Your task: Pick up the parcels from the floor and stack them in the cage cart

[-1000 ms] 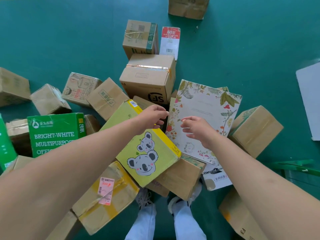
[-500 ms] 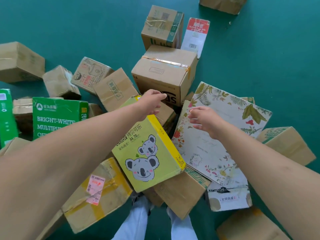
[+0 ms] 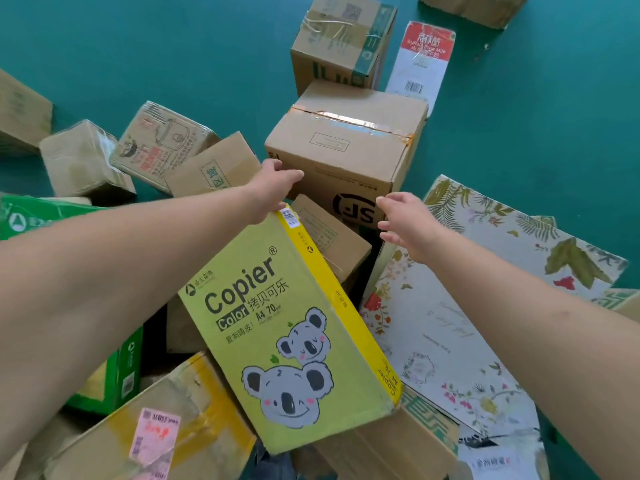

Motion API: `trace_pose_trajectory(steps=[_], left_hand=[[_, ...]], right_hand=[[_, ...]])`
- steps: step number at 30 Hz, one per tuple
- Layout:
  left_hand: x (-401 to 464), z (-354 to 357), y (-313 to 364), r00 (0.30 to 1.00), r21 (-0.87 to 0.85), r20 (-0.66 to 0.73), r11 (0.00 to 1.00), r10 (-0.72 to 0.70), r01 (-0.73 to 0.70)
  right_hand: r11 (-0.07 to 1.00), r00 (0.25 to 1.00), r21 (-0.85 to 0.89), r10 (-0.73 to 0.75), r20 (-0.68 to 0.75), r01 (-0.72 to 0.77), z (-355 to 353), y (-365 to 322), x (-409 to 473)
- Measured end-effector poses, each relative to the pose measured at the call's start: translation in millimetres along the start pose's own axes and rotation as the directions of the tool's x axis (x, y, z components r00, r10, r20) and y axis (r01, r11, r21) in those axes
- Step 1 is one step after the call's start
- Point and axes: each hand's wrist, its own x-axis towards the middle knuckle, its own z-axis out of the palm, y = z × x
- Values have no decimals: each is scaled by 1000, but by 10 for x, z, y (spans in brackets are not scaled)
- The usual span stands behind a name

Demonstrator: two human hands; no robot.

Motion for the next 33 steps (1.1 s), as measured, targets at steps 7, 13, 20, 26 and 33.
trace_pose_trajectory(steps=[7,13,20,26,33], left_hand=[[436,-138,-5,999,-53,0,998,-34,34],[468,1,-85,999,235,32,972,-14,6],[395,42,-78,995,510,102,858,16,-66],[232,319,-4,980,881,183,455,-78,-128],[392,561,-293,973,885,199,447,-114,-129]], right_hand=[[996,996,89,40,-86,-33,242,-46,360],[993,994,-62,106,30,-104,415,207,347],[980,996,-182,79,-45,-86,526,285,436],[963,974,-143,225,-41,-228,630,654,452],[906,929,214,369,20,-364,749,1023,449]])
